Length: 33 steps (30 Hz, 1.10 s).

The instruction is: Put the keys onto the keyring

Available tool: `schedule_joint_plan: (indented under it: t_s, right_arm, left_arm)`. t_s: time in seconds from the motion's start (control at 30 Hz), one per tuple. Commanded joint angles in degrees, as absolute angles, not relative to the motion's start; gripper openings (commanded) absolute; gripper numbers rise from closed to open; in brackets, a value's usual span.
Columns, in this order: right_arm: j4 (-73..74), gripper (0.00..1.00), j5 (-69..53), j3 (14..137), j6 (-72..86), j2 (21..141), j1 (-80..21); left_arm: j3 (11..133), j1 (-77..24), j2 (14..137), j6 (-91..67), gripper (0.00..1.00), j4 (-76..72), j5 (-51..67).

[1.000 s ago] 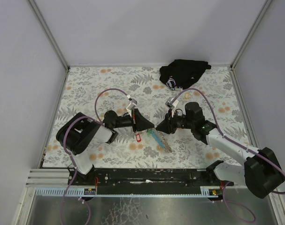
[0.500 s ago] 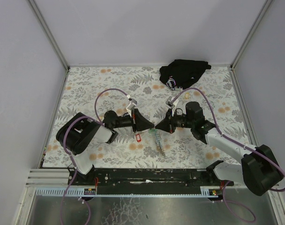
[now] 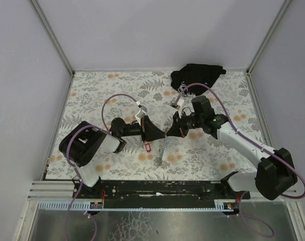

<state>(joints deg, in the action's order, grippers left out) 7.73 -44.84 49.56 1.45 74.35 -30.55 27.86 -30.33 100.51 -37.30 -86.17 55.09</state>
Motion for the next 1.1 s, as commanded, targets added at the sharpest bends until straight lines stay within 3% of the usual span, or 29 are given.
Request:
schedule_joint_plan:
  t_s: [0.0, 0.3, 1.07]
  right_arm:
    - [23.84, 0.0, -42.38, 58.46, -7.15, 74.88, -31.84]
    - [36.99, 0.0, -34.8, 68.06, -13.04, 80.31, -35.85]
    - [40.52, 0.0, -33.97, 73.99, -16.08, 83.53, -38.45]
  left_arm:
    - [28.94, -30.26, 97.34, -33.72, 0.22, -85.14, 57.74]
    - [29.89, -30.23, 97.69, -34.26, 0.27, -84.89, 59.39]
    - [31.55, -30.84, 100.85, -37.31, 0.31, -88.17, 60.19]
